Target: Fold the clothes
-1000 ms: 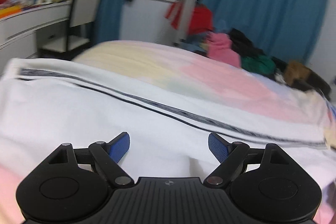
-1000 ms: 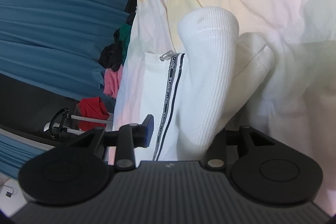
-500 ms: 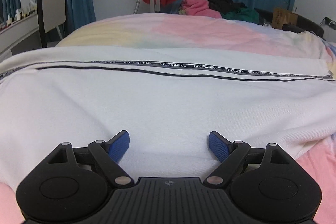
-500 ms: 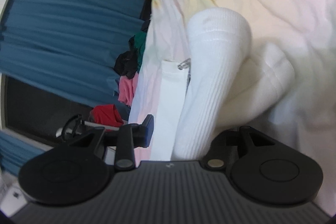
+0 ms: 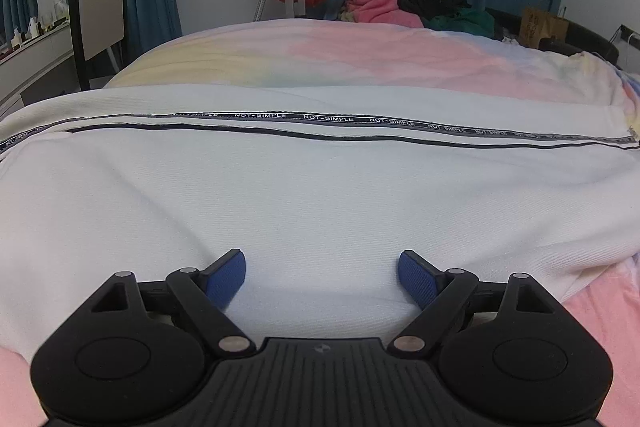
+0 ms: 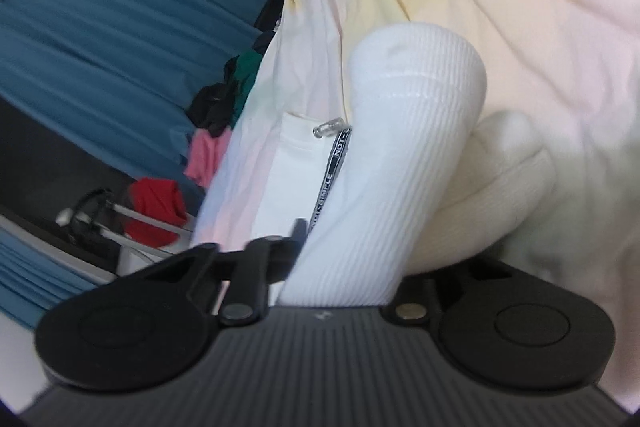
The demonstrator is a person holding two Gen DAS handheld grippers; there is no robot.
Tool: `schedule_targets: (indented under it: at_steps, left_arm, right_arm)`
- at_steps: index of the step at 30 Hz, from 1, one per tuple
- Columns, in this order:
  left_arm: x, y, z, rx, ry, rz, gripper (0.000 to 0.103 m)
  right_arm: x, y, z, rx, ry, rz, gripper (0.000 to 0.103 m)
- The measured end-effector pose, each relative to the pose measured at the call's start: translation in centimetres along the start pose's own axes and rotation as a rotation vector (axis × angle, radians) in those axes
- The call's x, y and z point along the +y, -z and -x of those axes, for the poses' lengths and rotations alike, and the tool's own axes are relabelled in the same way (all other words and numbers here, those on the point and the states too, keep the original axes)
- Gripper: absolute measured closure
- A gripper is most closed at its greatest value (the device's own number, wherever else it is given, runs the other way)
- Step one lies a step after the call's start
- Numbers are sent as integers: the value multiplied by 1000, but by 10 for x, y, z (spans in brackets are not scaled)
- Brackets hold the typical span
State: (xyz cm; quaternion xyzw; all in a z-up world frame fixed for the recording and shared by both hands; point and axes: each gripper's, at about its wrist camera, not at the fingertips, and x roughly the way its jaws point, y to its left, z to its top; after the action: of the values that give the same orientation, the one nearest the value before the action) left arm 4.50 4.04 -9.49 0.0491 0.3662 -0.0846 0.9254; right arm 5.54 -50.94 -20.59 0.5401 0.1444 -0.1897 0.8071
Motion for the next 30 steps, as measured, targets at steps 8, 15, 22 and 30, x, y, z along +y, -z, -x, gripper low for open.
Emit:
schedule_targets:
  at_steps: [8,15,22,30]
  left_arm:
    - [5,-8,10,2,-11,1,17]
    - [31,-22,36,-61,-22,99,16]
    - [87,-30,64,-140,-23,353,12]
    - [92,-30,75,-147,33,389,12]
  right_arm:
    - [96,36,52,-166,-107,409,89]
    - [188,166,102,-300,-241,926,90]
    - [184,332,80,-70,-306,1457,90]
    - [156,378,63,63,-275,1656,90]
